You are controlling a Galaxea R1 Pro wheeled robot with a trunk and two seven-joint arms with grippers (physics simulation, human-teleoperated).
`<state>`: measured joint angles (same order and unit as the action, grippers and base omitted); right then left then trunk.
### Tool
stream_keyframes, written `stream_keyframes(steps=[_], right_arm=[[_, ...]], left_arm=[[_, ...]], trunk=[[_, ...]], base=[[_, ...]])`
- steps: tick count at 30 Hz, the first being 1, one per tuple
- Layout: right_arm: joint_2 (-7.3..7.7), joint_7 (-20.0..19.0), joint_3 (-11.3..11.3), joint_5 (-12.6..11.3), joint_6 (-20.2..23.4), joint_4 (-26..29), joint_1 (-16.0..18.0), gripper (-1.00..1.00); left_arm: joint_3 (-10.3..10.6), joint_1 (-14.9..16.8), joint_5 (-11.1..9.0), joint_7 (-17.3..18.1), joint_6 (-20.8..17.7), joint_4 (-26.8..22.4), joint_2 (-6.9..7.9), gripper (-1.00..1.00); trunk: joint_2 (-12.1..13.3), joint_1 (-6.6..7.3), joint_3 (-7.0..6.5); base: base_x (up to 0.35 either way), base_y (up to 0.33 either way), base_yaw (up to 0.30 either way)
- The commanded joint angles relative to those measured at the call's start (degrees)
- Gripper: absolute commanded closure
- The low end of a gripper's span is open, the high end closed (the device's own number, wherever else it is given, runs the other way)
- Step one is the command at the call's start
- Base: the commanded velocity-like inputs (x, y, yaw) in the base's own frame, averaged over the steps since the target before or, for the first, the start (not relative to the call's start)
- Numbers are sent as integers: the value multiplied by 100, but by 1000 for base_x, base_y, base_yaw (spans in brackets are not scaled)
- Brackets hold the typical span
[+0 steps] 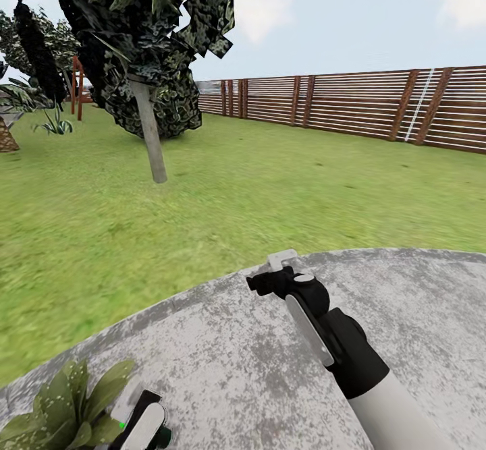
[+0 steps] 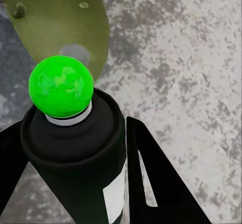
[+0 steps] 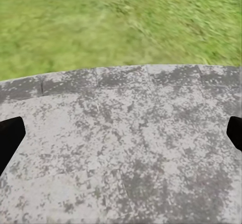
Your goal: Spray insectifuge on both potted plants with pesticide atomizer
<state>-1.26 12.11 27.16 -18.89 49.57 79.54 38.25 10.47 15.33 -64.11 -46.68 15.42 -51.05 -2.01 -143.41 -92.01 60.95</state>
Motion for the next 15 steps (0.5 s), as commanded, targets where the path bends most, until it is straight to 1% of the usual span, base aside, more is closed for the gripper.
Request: stream_keyframes(steps=[1,3,5,8,9,10,11,12,13,14,15], right_arm=[[0,1,0,0,0,0,1,-100],[0,1,0,0,0,0,2,-100],[2,18,1,0,3,-19,0,-100],[9,24,-6,-2,6,-51,0,-100],[10,27,-4,-1,7,-54,-2,-100],[6,28,-2,4,1,-51,1,-100],[4,20,2,6,-1,-43,0,-100],[-31,22,8,14,3,-25,0,-100],[-37,26,9,16,6,-20,-1,-100],[-41,28,9,17,9,-10,1,-100],[-41,28,9,17,9,-9,1,-100]], left_arm=[[-115,35,-6,80,-3,125,3,100],[-397,113,-20,419,-4,419,0,100],[-616,146,-32,703,-4,578,-1,100],[-688,154,-45,777,3,643,-9,100],[-774,155,-48,782,4,648,-10,100],[-914,155,-52,773,4,658,-11,100],[-983,155,-49,757,4,678,-18,100],[-1048,155,-38,654,20,692,-50,100],[-1058,155,-54,577,13,693,-47,100],[-1057,160,-201,-195,-2,631,-48,100],[-1056,218,-233,-334,-4,661,-55,100]], trunk=[[0,0,0],[0,0,0],[0,0,0],[0,0,0],[0,0,0],[0,0,0],[0,0,0],[0,0,0],[0,0,0],[0,0,0],[0,0,0]], base=[[0,0,0],[0,0,0],[0,0,0],[0,0,0],[0,0,0],[0,0,0],[0,0,0],[0,0,0],[0,0,0],[0,0,0],[0,0,0]])
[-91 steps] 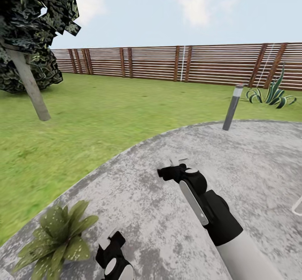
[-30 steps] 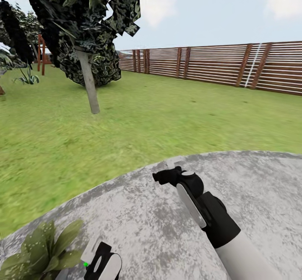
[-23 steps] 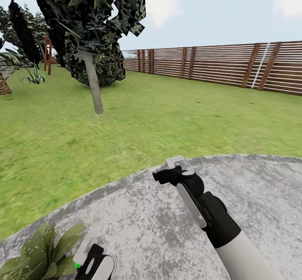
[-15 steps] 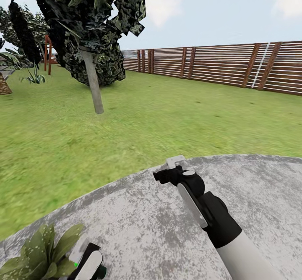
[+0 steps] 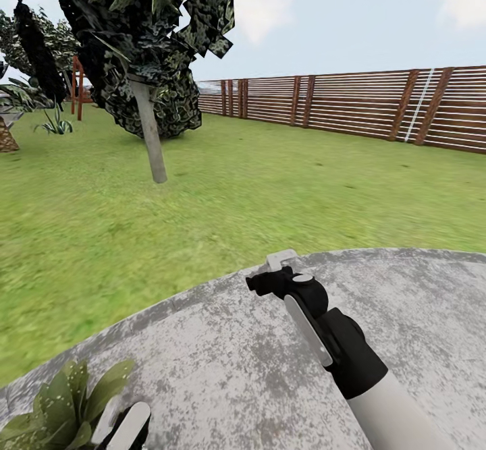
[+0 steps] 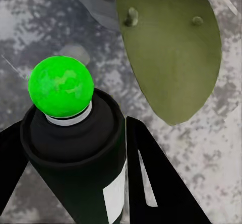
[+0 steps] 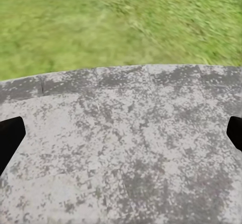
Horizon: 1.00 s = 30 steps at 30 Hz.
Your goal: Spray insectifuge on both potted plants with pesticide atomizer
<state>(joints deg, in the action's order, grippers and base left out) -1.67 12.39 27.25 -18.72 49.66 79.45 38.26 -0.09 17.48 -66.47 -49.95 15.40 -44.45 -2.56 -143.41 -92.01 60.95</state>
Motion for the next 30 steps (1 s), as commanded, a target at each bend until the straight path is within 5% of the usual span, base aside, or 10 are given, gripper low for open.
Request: stream_keyframes(steps=[1,14,17,21,30], right_arm=[[0,0,0,0,0,0,-2,-100],[-9,16,0,0,0,-12,0,-100],[-11,18,0,7,0,-24,-1,-100],[-12,18,0,25,0,-34,0,-100],[-10,18,0,35,-6,-9,-2,-100]], left_arm=[[-4,37,-14,-69,-2,22,-11,100],[0,55,7,-120,11,-3,-58,100],[64,90,38,-88,-22,-45,-321,100],[604,104,26,82,-161,-53,-407,100],[1054,106,79,144,-105,-62,-404,100]], trunk=[[0,0,0],[0,0,0],[0,0,0],[0,0,0],[0,0,0]], base=[[0,0,0],[-170,0,0],[-35,0,0],[-3,0,0],[47,-47,0]])
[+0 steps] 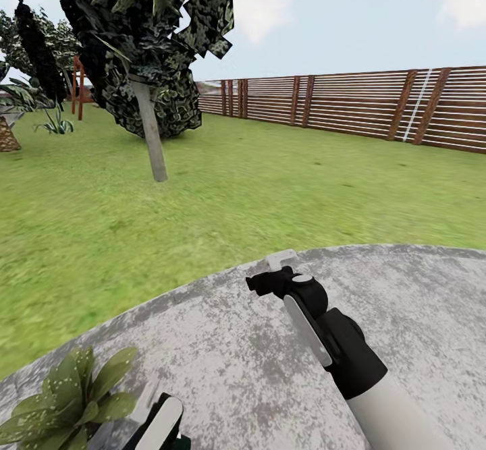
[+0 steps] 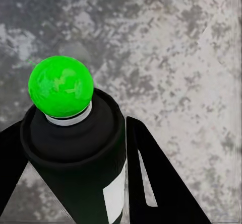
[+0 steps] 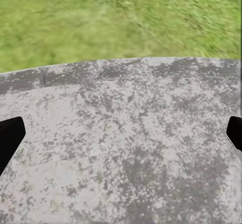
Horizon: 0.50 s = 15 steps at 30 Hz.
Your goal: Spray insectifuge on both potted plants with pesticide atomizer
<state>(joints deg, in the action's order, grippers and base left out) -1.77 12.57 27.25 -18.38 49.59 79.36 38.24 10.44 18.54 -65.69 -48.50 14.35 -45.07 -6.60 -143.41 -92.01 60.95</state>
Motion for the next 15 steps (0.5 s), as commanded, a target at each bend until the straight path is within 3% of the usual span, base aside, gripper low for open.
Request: stream_keyframes(steps=[1,3,5,7,10,15], right_arm=[[-3,0,0,-1,-1,0,0,-100],[-5,0,0,-5,-2,-6,-1,-100],[-2,0,0,-6,-2,-8,2,-100],[-3,0,0,-8,-2,-8,0,-100],[-3,0,4,-7,-2,-5,1,-100],[-2,0,6,1,-2,1,0,-100]], left_arm=[[8,0,6,-1,-2,-1,-2,100],[45,0,172,-3,70,-73,-14,100],[362,0,512,-102,374,-208,-69,100],[573,-1,639,-292,573,-244,-92,100],[672,0,664,-804,1018,-272,-91,100],[664,-2,634,-815,1064,-222,-77,100]], trunk=[[0,0,0],[0,0,0],[0,0,0],[0,0,0],[0,0,0],[0,0,0]], base=[[209,-219,0],[178,-185,0],[44,-45,0],[11,-11,0],[1,-2,0],[0,0,0]])
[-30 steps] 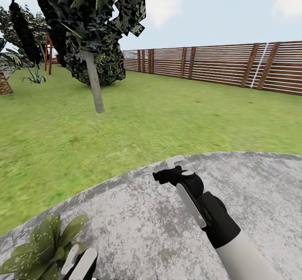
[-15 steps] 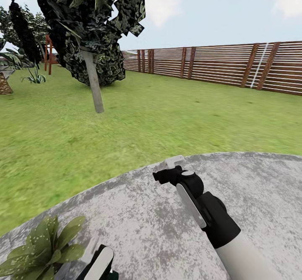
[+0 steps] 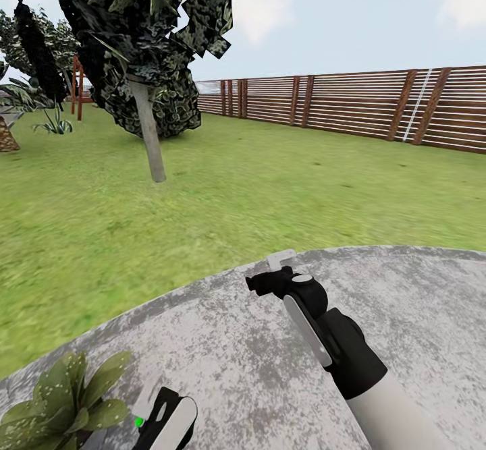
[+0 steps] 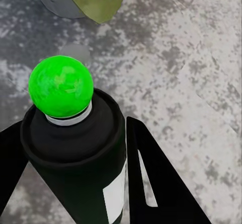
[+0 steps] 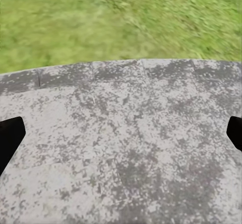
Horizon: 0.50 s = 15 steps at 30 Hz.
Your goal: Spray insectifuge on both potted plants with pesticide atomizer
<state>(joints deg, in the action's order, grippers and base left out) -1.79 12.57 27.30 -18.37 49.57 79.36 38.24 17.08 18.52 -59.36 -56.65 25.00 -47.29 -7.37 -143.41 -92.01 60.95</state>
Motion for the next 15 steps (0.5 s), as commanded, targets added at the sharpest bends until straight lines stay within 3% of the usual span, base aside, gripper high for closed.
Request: stream_keyframes(steps=[1,4,8,9,10,11,12,14,15], right_arm=[[-1,0,1,0,2,3,2,-100],[-2,-19,3,-26,8,15,2,-100],[-2,-26,3,-43,9,18,0,-100],[-4,-26,3,-43,9,18,0,-100],[-2,-26,3,-44,9,18,1,-100],[0,-26,3,-44,9,18,1,-100],[1,-26,3,-44,9,18,2,-100],[1,-26,3,-44,9,18,0,-100],[0,-26,3,-44,9,18,1,-100]], left_arm=[[-1,0,3,13,-3,7,14,100],[5,2,11,20,-12,10,24,100],[10,2,48,-51,-13,5,35,100],[12,1,62,-99,-13,-80,46,100],[26,-2,76,-407,-22,-391,68,100],[47,-11,291,-954,-43,-757,108,100],[52,-13,529,-1152,-56,-866,136,100],[48,-15,1010,-1333,-72,-950,160,100],[44,-15,1128,-1347,-81,-927,156,100]], trunk=[[0,0,0],[0,0,0],[0,0,-9],[0,0,-11],[0,0,-13],[0,0,-15],[0,0,-18],[0,0,-22],[0,0,-24]], base=[[53,-139,0],[123,-256,33],[190,-253,214],[230,-217,226],[238,-209,228],[240,-206,229],[241,-205,229],[241,-205,229],[241,-206,229]])
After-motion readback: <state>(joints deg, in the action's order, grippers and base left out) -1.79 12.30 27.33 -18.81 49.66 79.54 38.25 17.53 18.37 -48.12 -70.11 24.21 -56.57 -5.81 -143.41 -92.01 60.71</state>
